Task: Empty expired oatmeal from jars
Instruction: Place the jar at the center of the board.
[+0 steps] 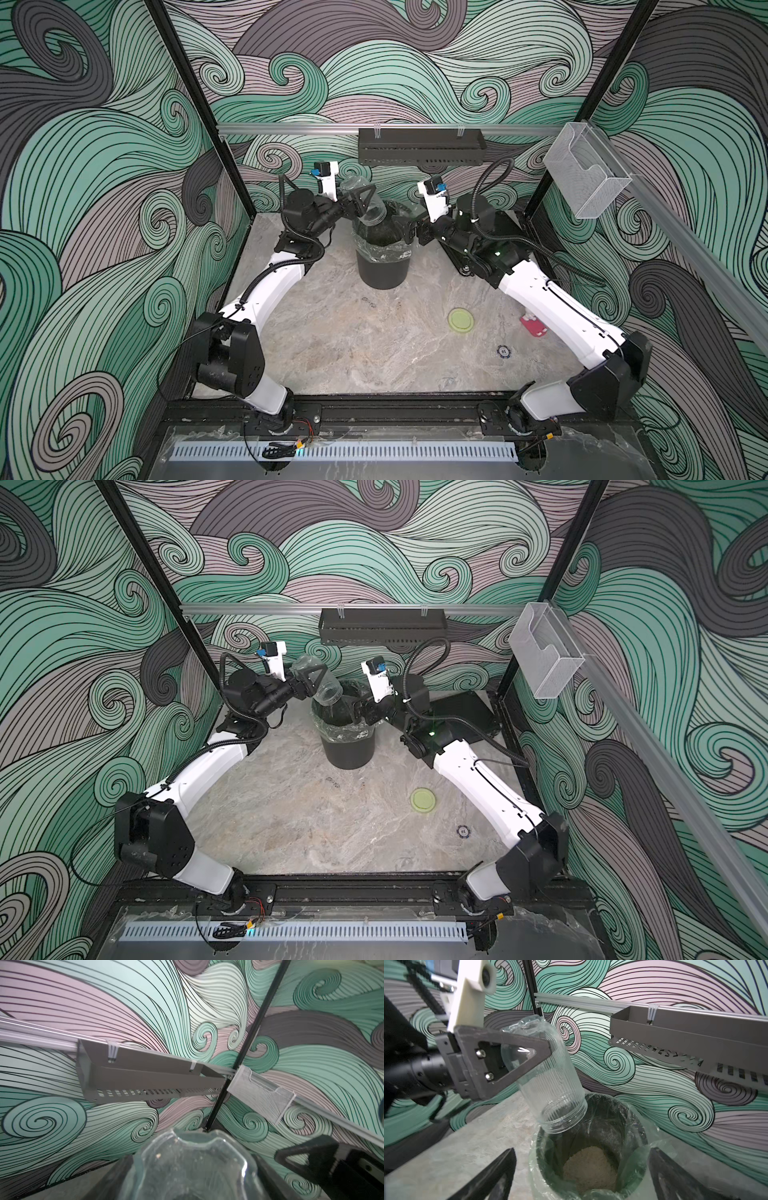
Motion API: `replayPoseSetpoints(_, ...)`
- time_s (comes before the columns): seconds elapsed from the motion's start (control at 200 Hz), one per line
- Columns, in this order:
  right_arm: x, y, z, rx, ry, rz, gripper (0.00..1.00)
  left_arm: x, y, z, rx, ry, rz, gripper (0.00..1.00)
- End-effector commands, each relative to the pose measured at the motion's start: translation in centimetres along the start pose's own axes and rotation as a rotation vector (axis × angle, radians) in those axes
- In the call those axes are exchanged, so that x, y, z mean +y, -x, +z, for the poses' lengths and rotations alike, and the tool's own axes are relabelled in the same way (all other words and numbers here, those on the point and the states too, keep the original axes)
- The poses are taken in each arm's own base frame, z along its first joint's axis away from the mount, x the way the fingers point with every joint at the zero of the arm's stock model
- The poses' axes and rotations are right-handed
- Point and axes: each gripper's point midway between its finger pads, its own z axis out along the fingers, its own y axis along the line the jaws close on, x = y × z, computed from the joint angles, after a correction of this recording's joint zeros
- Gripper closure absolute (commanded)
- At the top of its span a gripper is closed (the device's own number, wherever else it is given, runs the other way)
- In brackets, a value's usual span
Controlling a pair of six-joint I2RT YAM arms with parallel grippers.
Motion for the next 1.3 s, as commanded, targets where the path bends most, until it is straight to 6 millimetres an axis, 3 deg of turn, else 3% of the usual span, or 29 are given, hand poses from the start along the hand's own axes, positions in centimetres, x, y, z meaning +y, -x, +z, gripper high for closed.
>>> replayPoseSetpoints(0.0,0.3,0.8,-2.5,0.072,0.02,0.309,0.01,-0.5,6.7,-1.9,-0.304,0.024,-0.155,0.76)
replayPoseSetpoints(0.18,-2.4,1.8,-2.8,0.108,0.043,0.714,0.01,0.7,7.8,-3.1,-0.407,0.051,-0.404,0.75)
replayPoseSetpoints(0.305,-2.5,3.0,-2.3,0.141,0.106,0.895,0.01,1.1,8.8,-3.8,-0.468,0.055,-0.516,0.75)
replayPoseSetpoints(0.42,-2.9,4.1,-1.6,0.161,0.187,1.192,0.01,0.0,9.7,-3.8,-0.485,-0.023,-0.503,0.76)
replayPoseSetpoints(0.546,-2.5,5.8,0.5,0.174,0.336,1.47,0.01,-1.5,9.8,-3.5,-0.507,-0.166,-0.471,0.78)
replayPoseSetpoints(0.686,-0.9,8.7,1.9,0.186,0.429,1.444,0.13,-2.3,9.9,-3.4,-0.57,-0.322,-0.483,0.8)
replayPoseSetpoints(0.836,1.0,9.7,4.0,0.225,0.517,1.411,0.26,-3.1,10.0,-2.9,-0.561,-0.389,-0.482,0.81)
replayPoseSetpoints(1.041,1.8,9.2,5.9,0.246,0.546,1.422,0.39,-2.9,10.2,-3.4,-0.581,-0.374,-0.495,0.81)
replayPoseSetpoints(1.296,0.8,7.5,6.5,0.227,0.497,1.438,0.39,-2.7,10.4,-3.5,-0.593,-0.366,-0.501,0.81)
